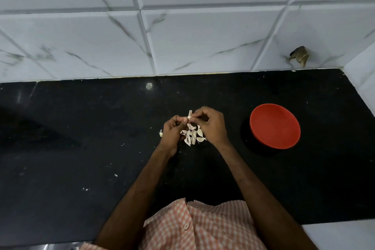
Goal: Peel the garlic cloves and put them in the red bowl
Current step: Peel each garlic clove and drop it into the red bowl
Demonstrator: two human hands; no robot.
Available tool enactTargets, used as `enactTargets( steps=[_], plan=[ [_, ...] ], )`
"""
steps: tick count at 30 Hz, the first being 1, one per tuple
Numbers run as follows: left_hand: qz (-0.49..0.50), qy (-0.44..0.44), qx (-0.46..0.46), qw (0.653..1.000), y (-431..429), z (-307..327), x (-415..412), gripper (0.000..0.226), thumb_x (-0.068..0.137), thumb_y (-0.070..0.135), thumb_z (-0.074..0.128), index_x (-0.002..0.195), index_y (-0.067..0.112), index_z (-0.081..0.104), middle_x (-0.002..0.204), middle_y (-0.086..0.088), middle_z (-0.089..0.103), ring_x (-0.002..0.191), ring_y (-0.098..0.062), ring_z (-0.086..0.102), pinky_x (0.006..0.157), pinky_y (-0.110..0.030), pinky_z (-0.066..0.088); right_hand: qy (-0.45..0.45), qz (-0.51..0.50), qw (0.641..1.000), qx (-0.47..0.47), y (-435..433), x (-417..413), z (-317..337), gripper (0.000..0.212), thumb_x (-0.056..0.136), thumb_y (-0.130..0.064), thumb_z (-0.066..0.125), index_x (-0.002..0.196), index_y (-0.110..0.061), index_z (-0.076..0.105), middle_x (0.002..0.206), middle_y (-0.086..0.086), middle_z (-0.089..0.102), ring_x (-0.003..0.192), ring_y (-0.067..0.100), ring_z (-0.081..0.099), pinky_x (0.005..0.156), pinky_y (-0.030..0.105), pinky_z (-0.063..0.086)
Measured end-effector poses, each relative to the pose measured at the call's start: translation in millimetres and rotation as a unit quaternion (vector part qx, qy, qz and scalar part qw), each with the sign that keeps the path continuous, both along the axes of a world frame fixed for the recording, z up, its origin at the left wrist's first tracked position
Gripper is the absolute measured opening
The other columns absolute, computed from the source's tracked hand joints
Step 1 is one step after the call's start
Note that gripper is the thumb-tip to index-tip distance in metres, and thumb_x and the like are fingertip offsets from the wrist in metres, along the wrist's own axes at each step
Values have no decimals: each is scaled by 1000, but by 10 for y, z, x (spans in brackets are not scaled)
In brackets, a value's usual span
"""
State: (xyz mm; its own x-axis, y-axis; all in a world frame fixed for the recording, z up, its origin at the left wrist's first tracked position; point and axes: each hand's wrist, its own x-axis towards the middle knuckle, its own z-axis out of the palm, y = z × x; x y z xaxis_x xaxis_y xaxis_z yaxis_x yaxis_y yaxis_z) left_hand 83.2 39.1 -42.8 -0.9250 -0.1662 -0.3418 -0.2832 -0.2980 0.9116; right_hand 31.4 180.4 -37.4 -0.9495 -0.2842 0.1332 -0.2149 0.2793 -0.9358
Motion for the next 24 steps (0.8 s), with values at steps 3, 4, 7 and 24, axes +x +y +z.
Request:
enactTargets(
  steps=[3,4,7,24],
  plan=[
    [-15,8,11,1000,-69,11,-13,17,103,8,52,87,9,58,68,6,69,57,-5,61,48,-19,41,-147,-18,982,-119,-9,-1,-22,11,85,-2,77,94,0,73,94,11,76,88,22,75,78,37,62],
    [-14,9,8,1000,-75,3,-17,17,102,8,53,87,9,59,68,5,69,57,-5,61,49,-20,41,-171,-21,975,-137,-6,7,-41,11,86,-1,76,95,1,72,95,14,76,87,22,75,77,36,62],
    [15,-3,32,999,-12,0,-12,14,102,8,54,89,6,60,69,2,70,58,-8,64,49,-20,46,-172,-50,972,-154,-47,66,-68,7,86,-2,77,91,-5,73,92,13,76,84,23,74,78,39,61],
    [-53,50,-202,977,151,-131,-327,15,99,5,60,103,16,69,91,0,73,75,-8,70,70,-27,55,-177,-155,937,-256,7,106,-29,8,90,-3,72,96,-8,74,91,12,76,81,21,74,68,28,60]
  ],
)
